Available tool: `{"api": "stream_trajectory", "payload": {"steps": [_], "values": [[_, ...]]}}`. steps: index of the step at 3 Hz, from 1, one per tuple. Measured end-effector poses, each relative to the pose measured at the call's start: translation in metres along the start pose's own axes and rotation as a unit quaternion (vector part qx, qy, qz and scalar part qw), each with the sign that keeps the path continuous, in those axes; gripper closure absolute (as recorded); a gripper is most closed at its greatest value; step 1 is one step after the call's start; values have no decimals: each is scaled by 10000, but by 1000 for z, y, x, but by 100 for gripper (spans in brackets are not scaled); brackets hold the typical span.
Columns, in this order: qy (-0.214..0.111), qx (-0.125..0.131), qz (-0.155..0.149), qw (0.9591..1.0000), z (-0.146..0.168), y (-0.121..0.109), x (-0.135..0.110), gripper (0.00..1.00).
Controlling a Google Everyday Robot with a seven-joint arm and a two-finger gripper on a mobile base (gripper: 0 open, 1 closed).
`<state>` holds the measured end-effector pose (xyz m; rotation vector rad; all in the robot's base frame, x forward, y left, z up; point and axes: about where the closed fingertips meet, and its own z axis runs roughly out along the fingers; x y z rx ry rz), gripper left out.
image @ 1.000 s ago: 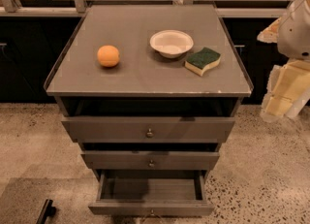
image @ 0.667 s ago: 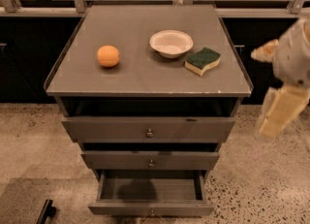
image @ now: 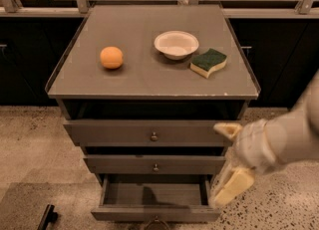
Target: Close bottom drawer
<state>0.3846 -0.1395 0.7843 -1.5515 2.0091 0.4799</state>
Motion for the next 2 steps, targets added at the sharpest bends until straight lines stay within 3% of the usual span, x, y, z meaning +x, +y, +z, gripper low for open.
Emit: {"api": "stream_trajectory", "payload": {"steps": [1,2], "values": [[-765,-583,525,9940,102,41,33,0],[-831,-803,858,9896,143,62,61,19]]}}
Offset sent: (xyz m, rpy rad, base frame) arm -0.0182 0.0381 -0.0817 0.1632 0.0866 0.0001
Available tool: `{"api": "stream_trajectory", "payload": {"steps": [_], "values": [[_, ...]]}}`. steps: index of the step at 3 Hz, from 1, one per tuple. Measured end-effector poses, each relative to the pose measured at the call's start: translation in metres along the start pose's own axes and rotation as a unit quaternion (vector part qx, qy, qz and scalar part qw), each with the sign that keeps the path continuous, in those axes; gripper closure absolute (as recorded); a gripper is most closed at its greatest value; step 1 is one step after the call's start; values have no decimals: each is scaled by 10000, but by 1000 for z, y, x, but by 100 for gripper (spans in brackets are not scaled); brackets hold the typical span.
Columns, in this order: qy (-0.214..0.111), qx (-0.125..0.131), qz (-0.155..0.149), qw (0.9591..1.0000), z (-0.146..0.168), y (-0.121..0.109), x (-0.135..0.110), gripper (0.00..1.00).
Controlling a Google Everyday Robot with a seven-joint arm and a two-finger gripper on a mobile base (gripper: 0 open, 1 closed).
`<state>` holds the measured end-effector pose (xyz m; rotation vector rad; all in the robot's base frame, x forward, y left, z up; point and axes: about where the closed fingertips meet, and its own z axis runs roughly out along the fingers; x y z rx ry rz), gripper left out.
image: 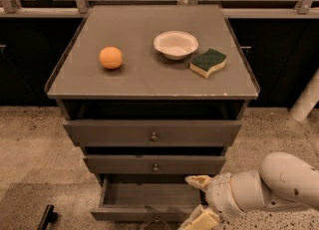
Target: Close bottom drawer
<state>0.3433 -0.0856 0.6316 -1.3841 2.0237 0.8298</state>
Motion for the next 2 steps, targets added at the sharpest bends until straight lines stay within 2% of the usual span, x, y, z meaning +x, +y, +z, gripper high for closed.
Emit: {"api": "stream_trajectory", "payload": {"steps": [2], "values": [[0,-1,0,10000,0,0,0,66]]}}
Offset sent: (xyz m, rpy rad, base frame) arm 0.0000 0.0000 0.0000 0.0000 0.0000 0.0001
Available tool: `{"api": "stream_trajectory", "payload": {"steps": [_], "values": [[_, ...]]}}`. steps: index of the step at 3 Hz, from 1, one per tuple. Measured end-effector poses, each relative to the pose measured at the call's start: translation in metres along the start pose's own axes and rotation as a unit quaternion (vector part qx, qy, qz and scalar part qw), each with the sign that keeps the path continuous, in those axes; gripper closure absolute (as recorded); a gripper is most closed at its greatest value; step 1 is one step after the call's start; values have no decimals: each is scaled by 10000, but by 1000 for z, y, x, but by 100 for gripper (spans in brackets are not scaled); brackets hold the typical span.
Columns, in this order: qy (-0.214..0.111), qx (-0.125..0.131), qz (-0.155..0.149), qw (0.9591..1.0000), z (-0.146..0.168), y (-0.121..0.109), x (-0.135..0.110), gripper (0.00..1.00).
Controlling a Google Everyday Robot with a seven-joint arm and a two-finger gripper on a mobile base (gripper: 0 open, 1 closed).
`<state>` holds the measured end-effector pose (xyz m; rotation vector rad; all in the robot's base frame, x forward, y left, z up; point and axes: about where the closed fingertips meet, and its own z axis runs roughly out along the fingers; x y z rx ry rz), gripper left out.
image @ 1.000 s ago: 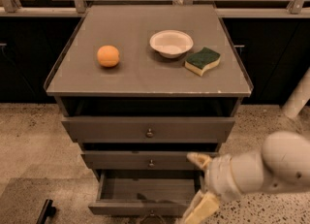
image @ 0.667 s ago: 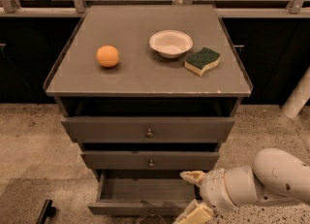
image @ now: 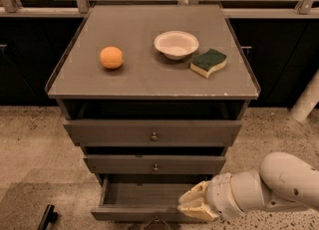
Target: Close bottom drawer
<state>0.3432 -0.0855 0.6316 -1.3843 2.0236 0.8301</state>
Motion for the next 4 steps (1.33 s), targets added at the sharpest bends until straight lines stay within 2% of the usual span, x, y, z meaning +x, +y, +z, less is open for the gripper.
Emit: {"api": "stream_trajectory", "payload": {"steps": [1,2,3,4], "values": [[-8,-8,8,10000,1,0,1,89],[-249,-24,155,9996,20,-10,28,100],[-731,164,170,9970,48,-37,72,100],[-1083,317,326,9931,81,-64,120,100]]}}
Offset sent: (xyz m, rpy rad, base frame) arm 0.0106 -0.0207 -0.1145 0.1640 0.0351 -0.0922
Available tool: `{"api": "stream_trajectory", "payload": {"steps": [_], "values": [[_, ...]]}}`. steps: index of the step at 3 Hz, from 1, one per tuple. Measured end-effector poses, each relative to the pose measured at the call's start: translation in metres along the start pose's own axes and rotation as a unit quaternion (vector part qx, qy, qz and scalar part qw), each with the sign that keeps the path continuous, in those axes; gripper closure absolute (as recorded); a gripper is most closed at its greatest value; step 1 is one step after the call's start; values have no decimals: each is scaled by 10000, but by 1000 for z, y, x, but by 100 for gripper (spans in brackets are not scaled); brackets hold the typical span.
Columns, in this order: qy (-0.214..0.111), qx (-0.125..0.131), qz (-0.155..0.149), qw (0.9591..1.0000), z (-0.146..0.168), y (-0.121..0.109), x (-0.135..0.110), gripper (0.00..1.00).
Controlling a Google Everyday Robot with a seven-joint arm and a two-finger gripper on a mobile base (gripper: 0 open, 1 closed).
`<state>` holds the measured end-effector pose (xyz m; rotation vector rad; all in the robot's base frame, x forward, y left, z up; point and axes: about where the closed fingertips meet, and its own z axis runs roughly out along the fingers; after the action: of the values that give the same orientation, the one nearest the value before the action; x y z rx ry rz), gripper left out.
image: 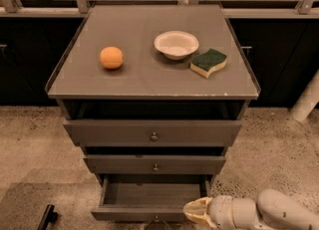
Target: Close bottom drawer
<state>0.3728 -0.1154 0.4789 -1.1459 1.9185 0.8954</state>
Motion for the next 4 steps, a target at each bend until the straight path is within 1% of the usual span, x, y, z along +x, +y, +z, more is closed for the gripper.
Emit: {"api": "stream_trajectory", "payload": {"steps": [1,2,3,4], "values": [[-216,-14,377,9991,34,-27,55,100],[-383,-172,662,9969,57,-16,75,100],[-384,-171,664,9969,57,-16,75,100],[-547,-29,981,9937,65,-27,105,100]]}}
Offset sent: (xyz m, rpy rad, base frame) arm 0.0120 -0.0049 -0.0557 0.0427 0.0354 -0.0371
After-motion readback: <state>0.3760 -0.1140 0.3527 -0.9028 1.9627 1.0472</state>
